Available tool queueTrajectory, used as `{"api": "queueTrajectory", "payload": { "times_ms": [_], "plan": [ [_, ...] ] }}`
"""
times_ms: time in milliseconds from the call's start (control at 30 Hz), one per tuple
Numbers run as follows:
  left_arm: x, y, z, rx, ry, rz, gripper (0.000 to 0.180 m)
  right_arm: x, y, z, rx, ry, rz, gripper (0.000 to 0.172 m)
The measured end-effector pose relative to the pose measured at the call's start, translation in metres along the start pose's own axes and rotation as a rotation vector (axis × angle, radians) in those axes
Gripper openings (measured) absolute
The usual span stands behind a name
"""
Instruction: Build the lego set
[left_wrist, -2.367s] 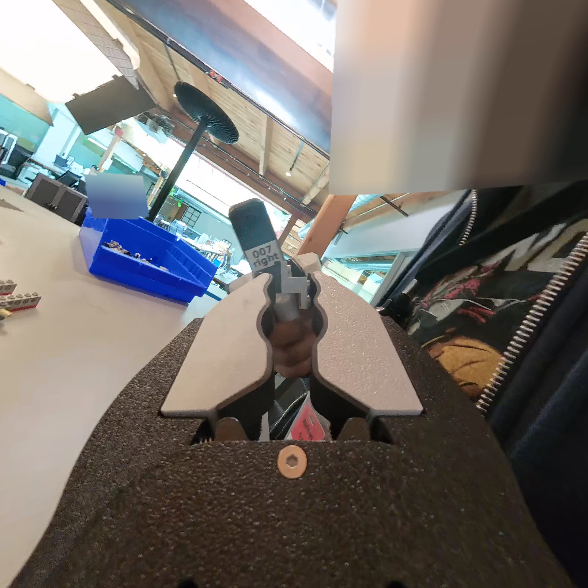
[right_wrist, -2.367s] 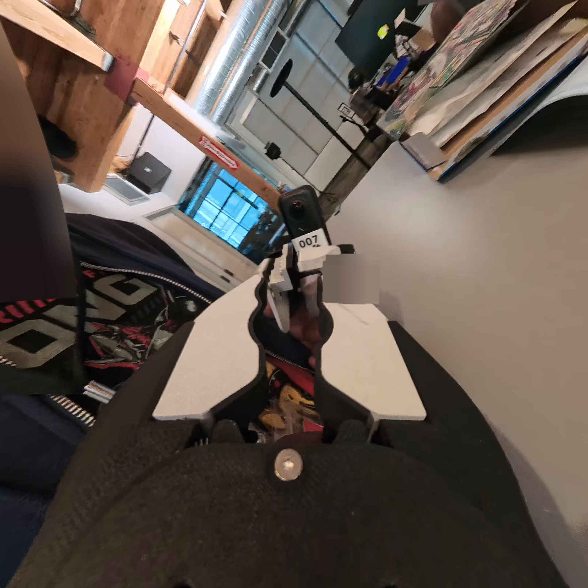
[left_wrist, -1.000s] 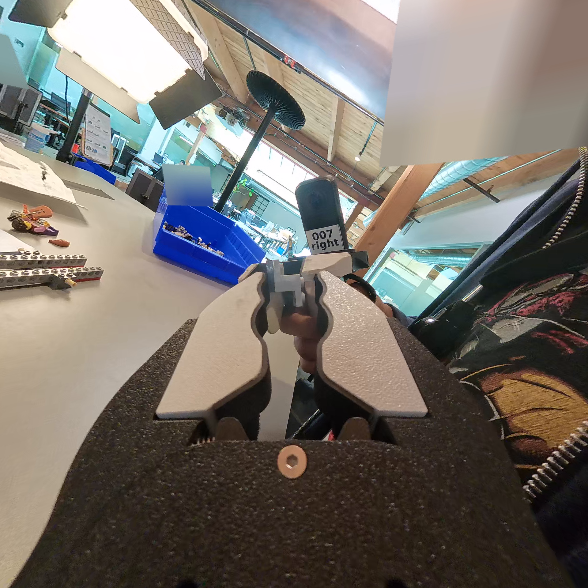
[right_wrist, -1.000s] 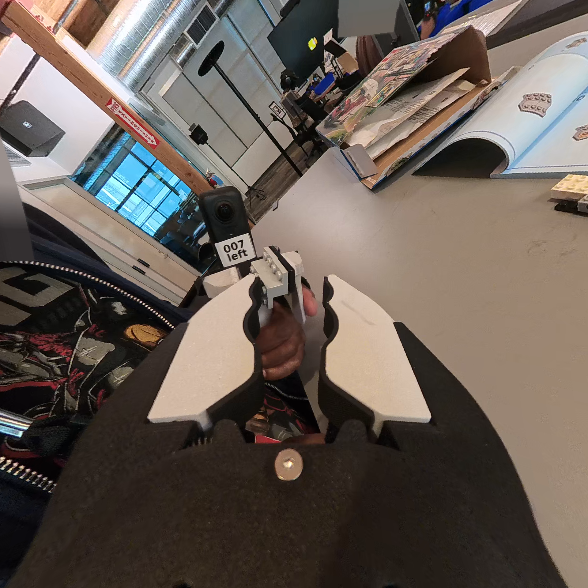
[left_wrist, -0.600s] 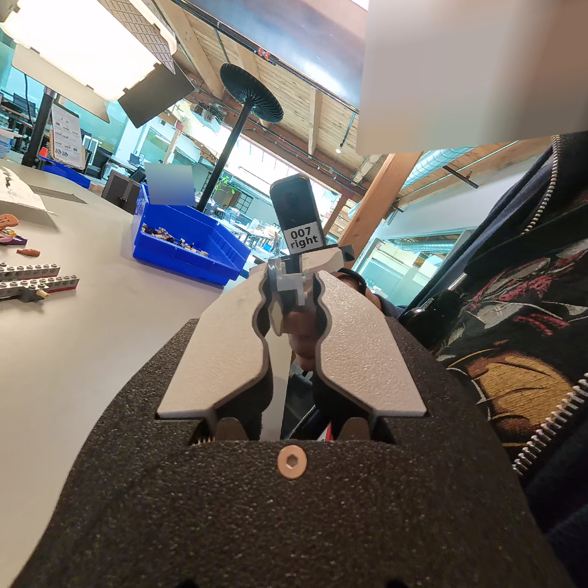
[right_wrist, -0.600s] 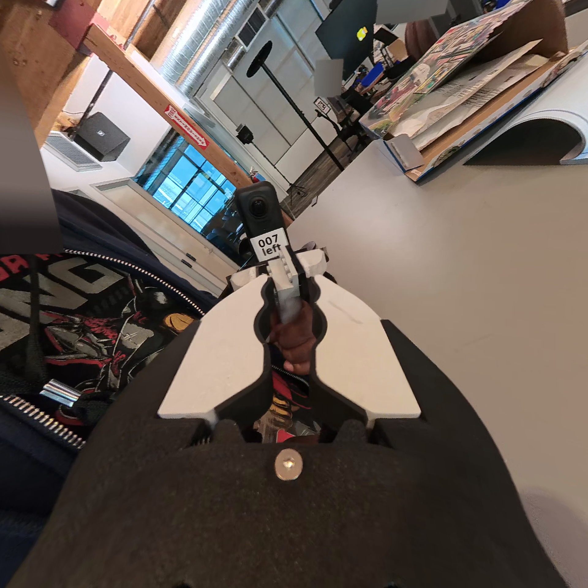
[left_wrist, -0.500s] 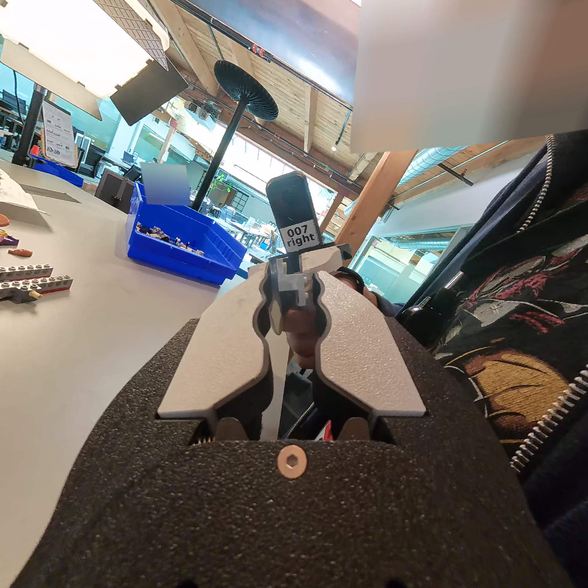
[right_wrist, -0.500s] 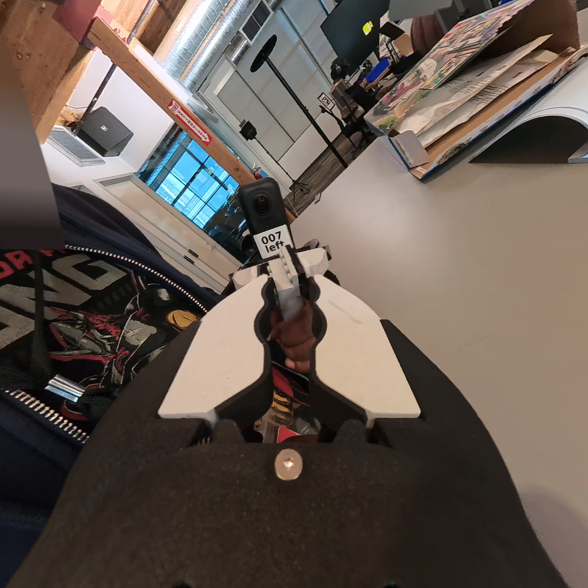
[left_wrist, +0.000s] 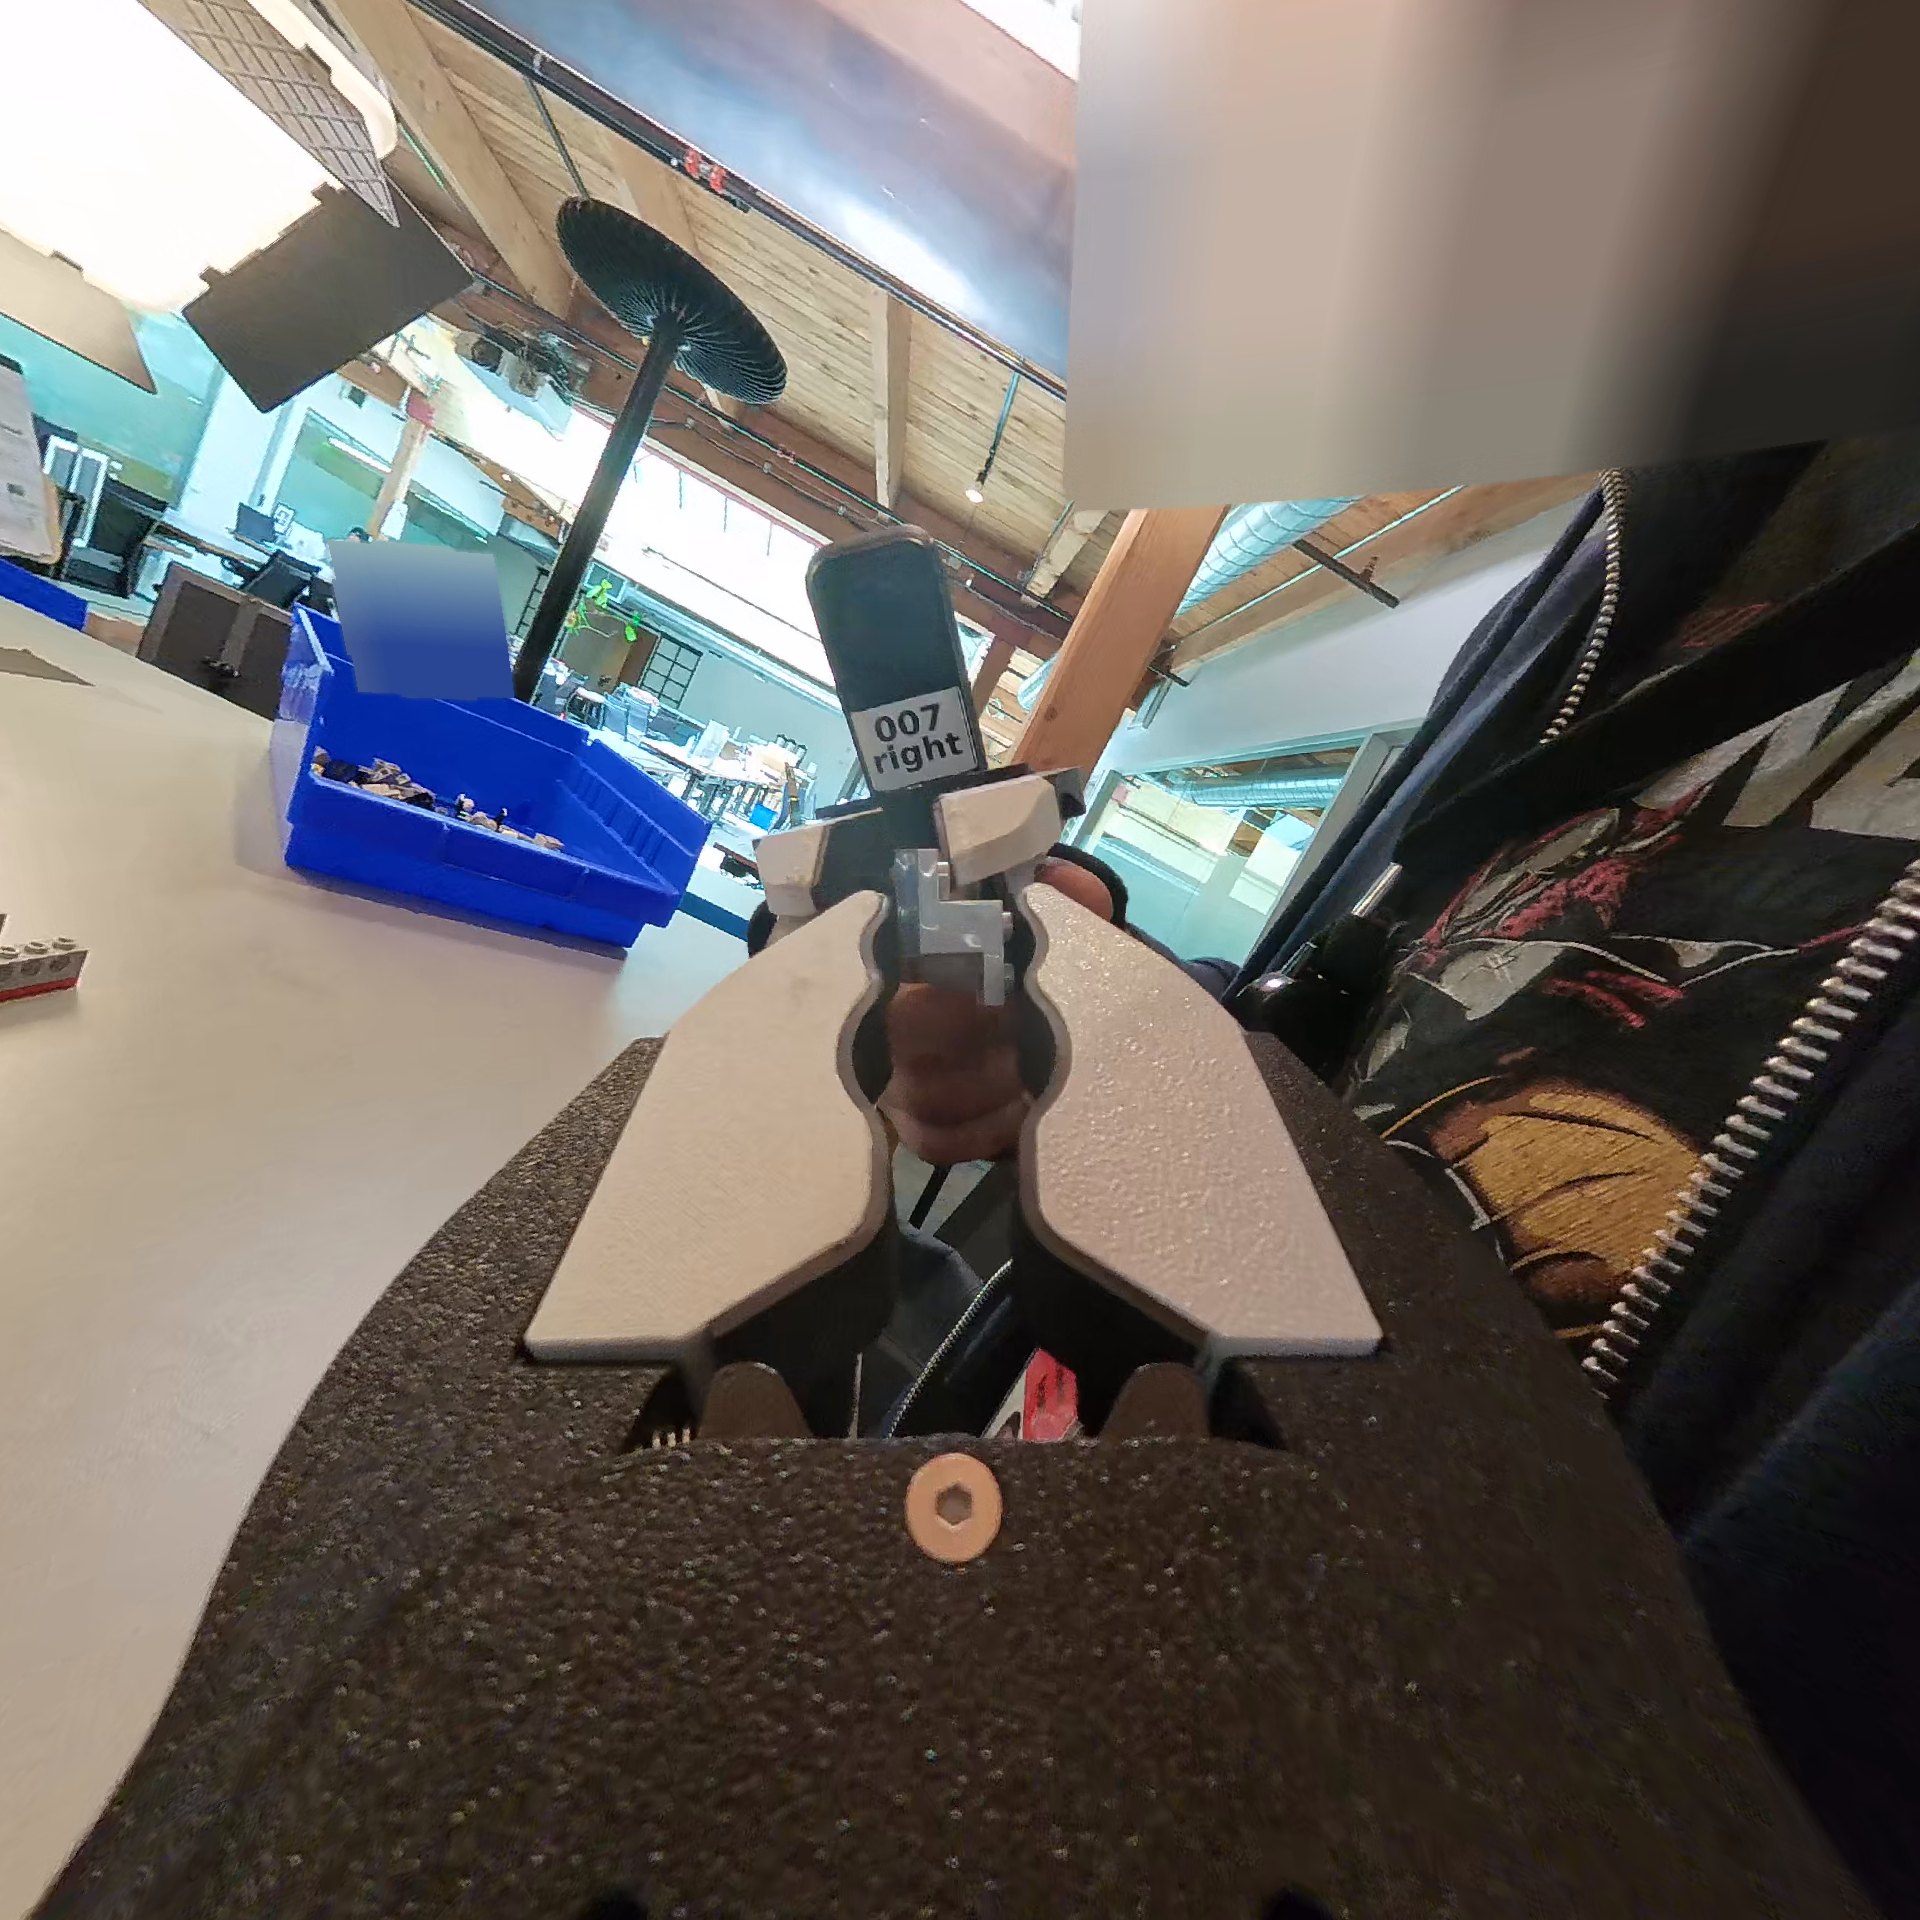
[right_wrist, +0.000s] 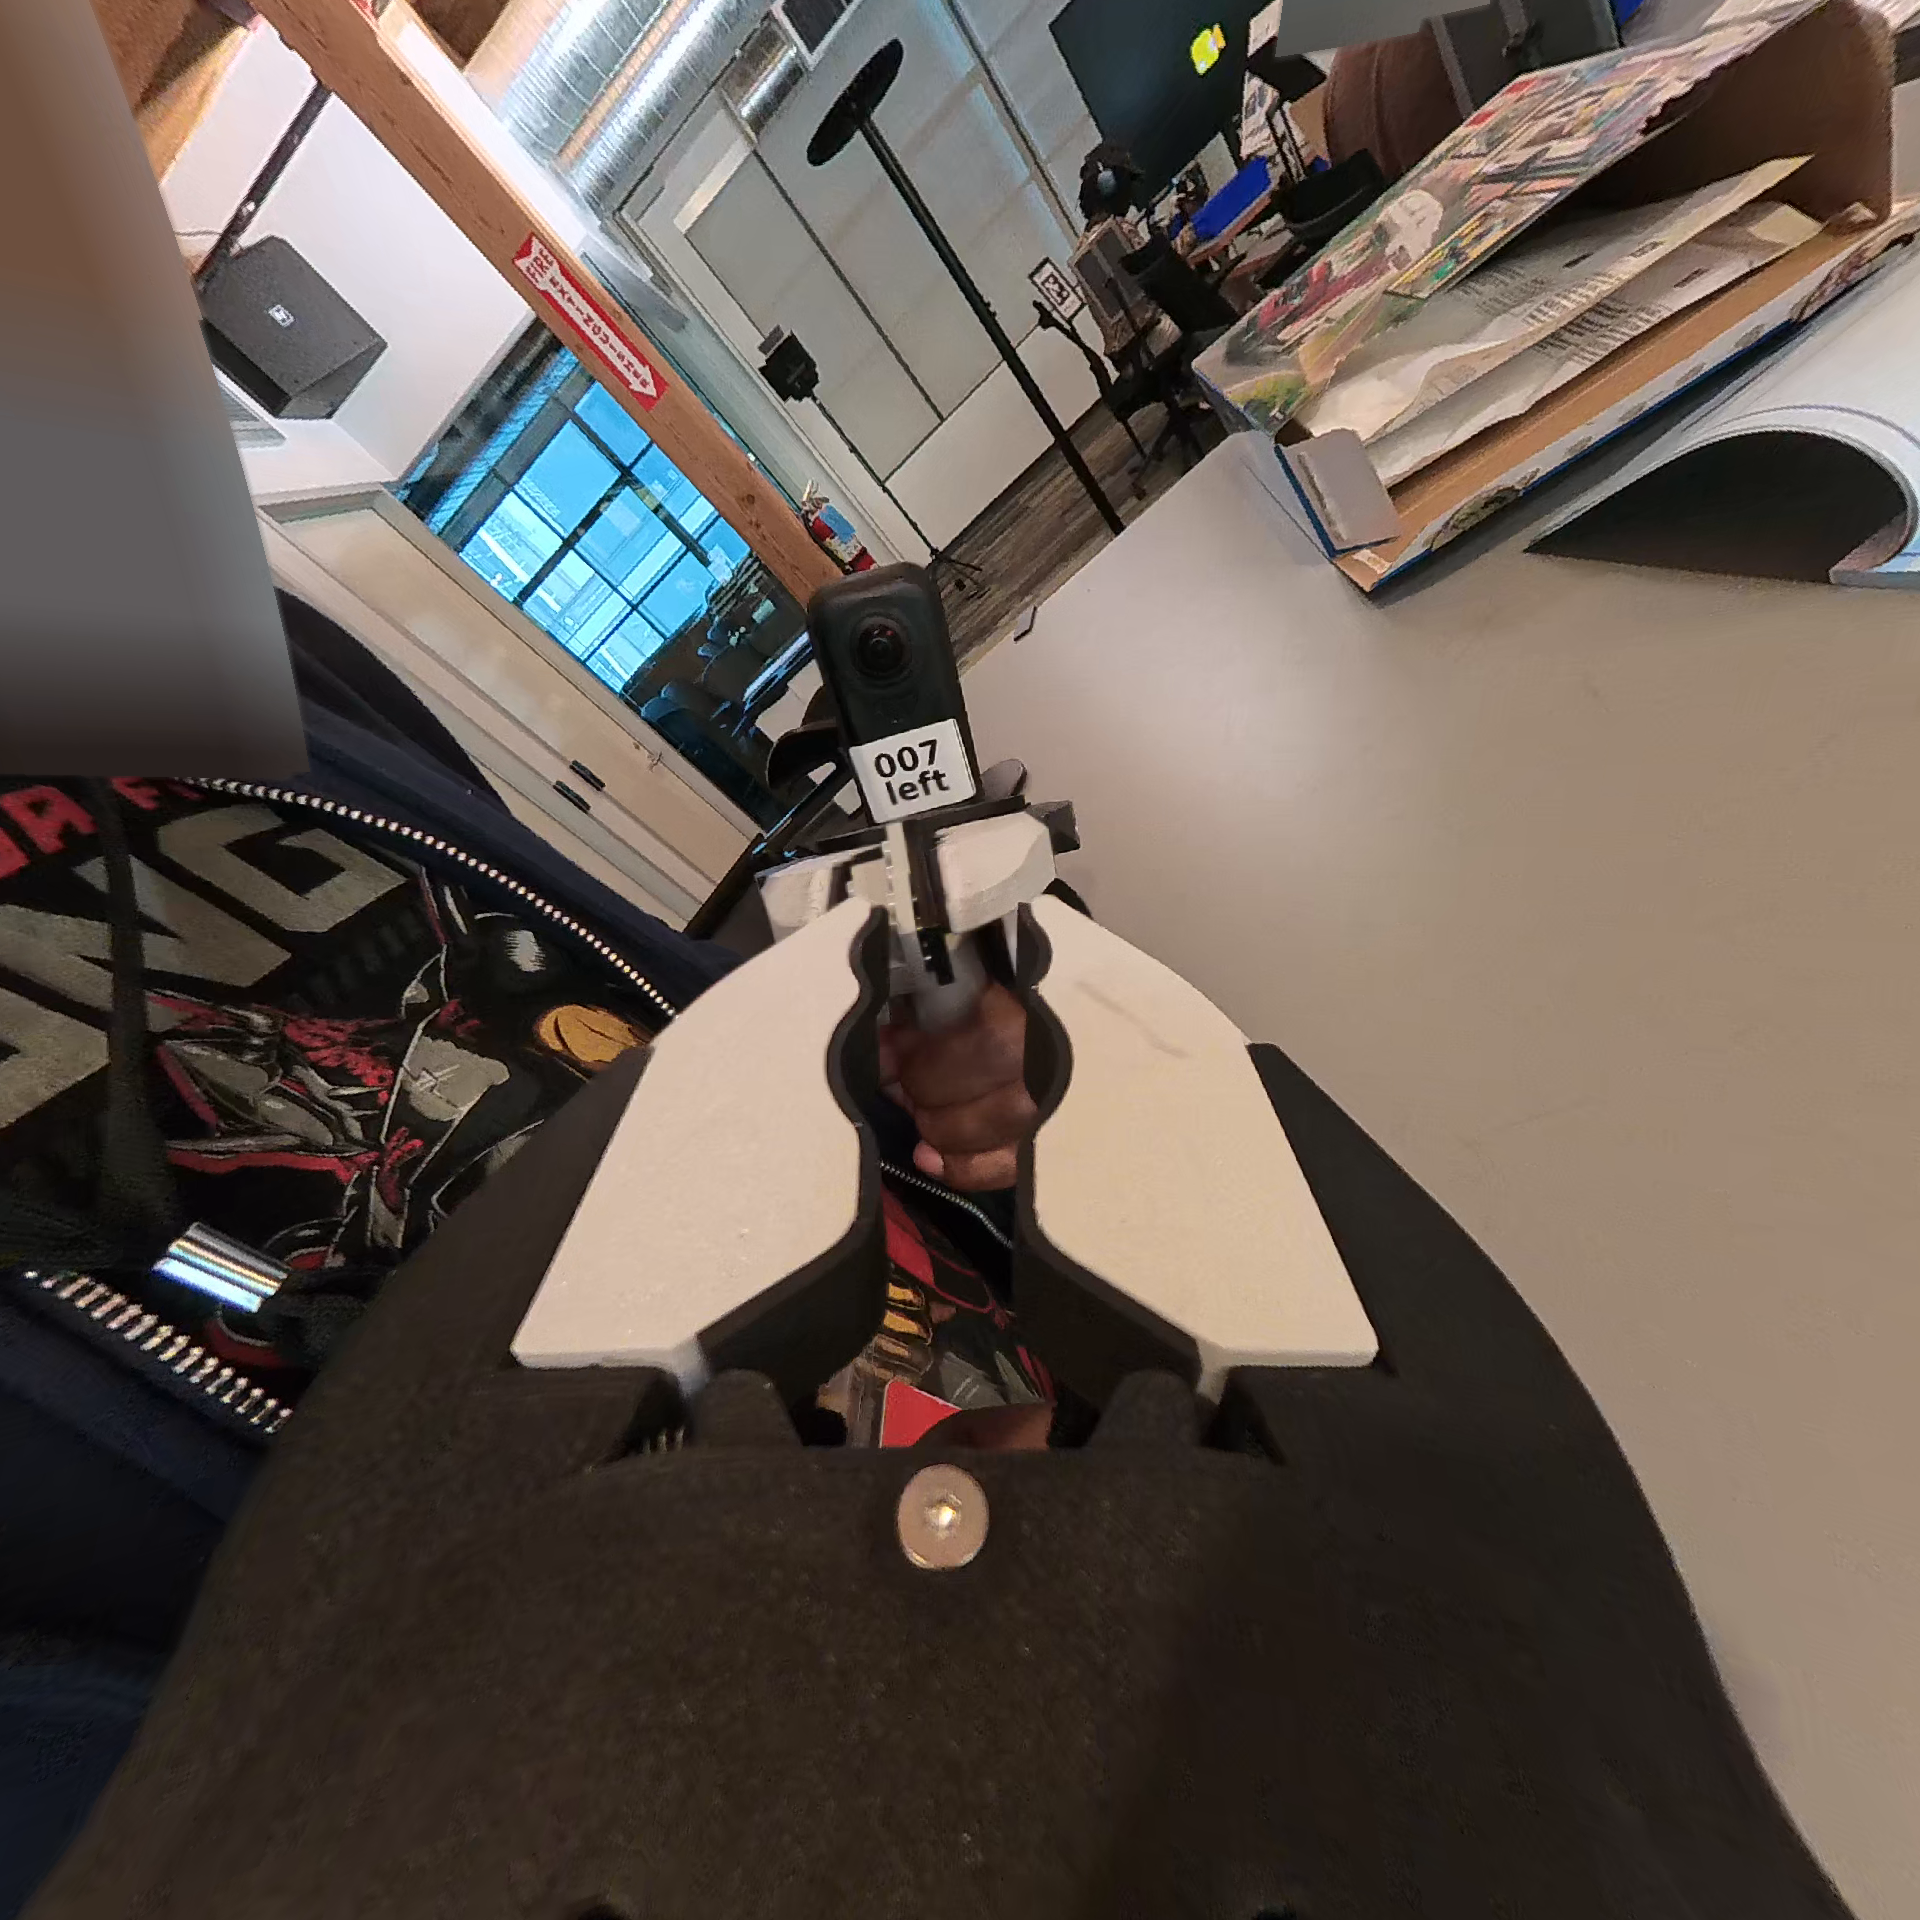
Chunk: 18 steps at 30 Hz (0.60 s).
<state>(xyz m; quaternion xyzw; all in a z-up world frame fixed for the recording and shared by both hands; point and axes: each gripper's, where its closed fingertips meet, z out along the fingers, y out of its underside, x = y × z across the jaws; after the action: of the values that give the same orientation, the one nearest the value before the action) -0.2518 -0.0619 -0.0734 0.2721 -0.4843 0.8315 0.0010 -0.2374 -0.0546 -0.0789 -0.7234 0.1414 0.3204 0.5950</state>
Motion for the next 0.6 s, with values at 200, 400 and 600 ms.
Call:
{"api": "queueTrajectory", "payload": {
  "times_ms": [200, 400, 600],
  "plan": [
    [0.0034, 0.0053, 0.0031, -0.033, 0.004, 0.012, 0.02, -0.0072, 0.006, 0.0024, -0.051, -0.022, -0.039, 0.015],
    [0.004, 0.0066, 0.005, -0.05, -0.003, 0.012, 0.02, -0.0088, 0.0068, 0.0, -0.06, -0.007, -0.096, 0.013],
    [0.0023, 0.0085, 0.0079, -0.06, -0.029, 0.032, 0.02, -0.0067, 0.0065, -0.0033, -0.043, 0.005, -0.088, 0.012]
  ]
}}
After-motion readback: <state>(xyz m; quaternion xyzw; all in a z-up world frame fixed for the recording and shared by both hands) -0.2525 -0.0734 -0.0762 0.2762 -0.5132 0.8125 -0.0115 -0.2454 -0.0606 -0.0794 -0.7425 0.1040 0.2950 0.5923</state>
